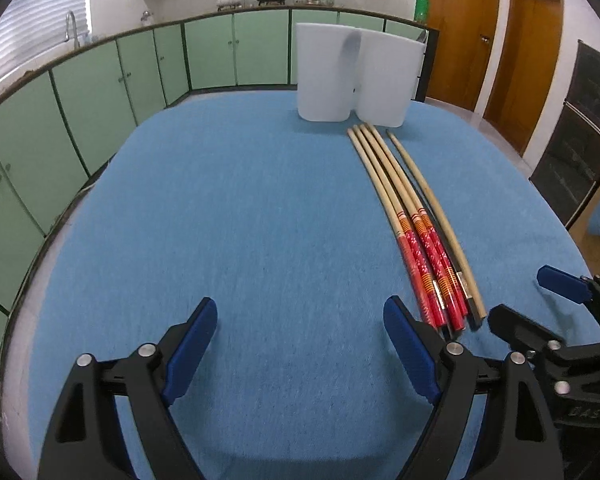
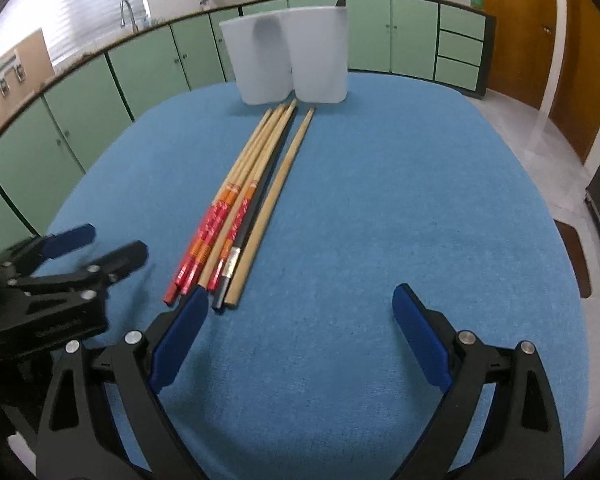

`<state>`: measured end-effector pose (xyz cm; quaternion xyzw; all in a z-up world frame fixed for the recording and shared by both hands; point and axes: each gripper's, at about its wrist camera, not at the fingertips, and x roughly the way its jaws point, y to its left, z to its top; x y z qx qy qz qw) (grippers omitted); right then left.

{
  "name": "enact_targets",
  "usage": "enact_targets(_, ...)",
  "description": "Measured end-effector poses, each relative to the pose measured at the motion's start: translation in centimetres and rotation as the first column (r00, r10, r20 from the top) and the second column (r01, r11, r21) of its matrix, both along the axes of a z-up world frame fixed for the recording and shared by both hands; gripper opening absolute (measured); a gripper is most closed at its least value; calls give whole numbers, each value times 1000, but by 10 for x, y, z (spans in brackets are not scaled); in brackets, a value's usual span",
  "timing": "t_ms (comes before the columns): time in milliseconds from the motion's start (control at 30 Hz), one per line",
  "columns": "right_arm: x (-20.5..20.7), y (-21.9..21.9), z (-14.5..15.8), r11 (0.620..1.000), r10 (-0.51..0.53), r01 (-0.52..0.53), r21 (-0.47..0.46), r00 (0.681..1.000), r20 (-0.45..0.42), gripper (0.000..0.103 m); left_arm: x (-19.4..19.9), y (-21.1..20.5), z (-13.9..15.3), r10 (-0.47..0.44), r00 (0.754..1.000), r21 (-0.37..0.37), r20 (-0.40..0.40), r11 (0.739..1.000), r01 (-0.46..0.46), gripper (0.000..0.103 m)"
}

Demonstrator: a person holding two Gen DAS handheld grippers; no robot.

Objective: Organize utensils
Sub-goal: 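Move both open tools back over the chopstick bundle, then grasp a plain wooden chopstick with the right tool while the left grasps a red chopstick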

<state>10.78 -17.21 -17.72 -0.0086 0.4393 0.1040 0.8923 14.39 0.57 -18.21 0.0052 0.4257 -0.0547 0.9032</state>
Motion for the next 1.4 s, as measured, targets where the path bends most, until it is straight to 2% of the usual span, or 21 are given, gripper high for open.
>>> enact_targets(233, 5, -11, -4, 997, -42, 41, -71, 999, -18, 90, -1, 8, 0, 11, 1000, -21, -12, 1000, -11, 84)
enact_targets(367, 3, -25, -3, 993, -83, 82, -82, 996, -12, 85, -3, 11, -2, 21, 1000, -27, -16, 999, -21, 84)
enact_targets(533, 0, -24, 2, 999, -46, 46, 7, 999, -8, 81, -6, 12, -2, 18, 1000, -26, -17, 999, -19, 85)
enact_targets(700, 7, -6, -1, 1000, -15, 15, -12, 1000, -4, 78, -6, 15, -3, 28, 999, -29, -22, 999, -29, 85)
enact_targets(900, 5, -1, -2, 994, -33, 32, -105, 999, 0, 73, -7, 20, -5, 35, 999, -33, -22, 999, -35, 86)
enact_targets(967, 3, -8, -1, 997, -41, 41, -72, 999, -6, 72, -7, 19, -5, 31, 999, -26, -23, 999, -32, 87)
enact_targets(1067, -1, -12, 1, 1000, -26, 26, -11, 1000, -2, 62, -7, 19, -5, 29, 999, -18, -22, 999, -29, 87)
enact_targets(1133, -3, -8, 1, 1000, -4, 4, 21, 1000, -3, 49, -8, 19, -5, 29, 999, -15, -21, 999, -29, 87)
enact_targets(1167, -3, -6, 1, 1000, 5, -5, 26, 1000, -3, 45, -8, 19, -5, 29, 999, -15, -20, 999, -29, 87)
enact_targets(1333, -3, 2, 1, 999, 30, -30, 31, 1000, 0, 11, -9, 19, -5, 27, 999, -10, -18, 1000, -27, 87)
enact_targets(1367, -3, 1, 1, 999, 29, -28, 41, 1000, -4, 7, -10, 19, -5, 23, 1000, -11, -18, 1000, -24, 87)
enact_targets(1400, -3, -1, 1, 998, 28, -27, 55, 1000, -6, 7, -9, 18, -5, 20, 1000, -11, -18, 1000, -20, 87)
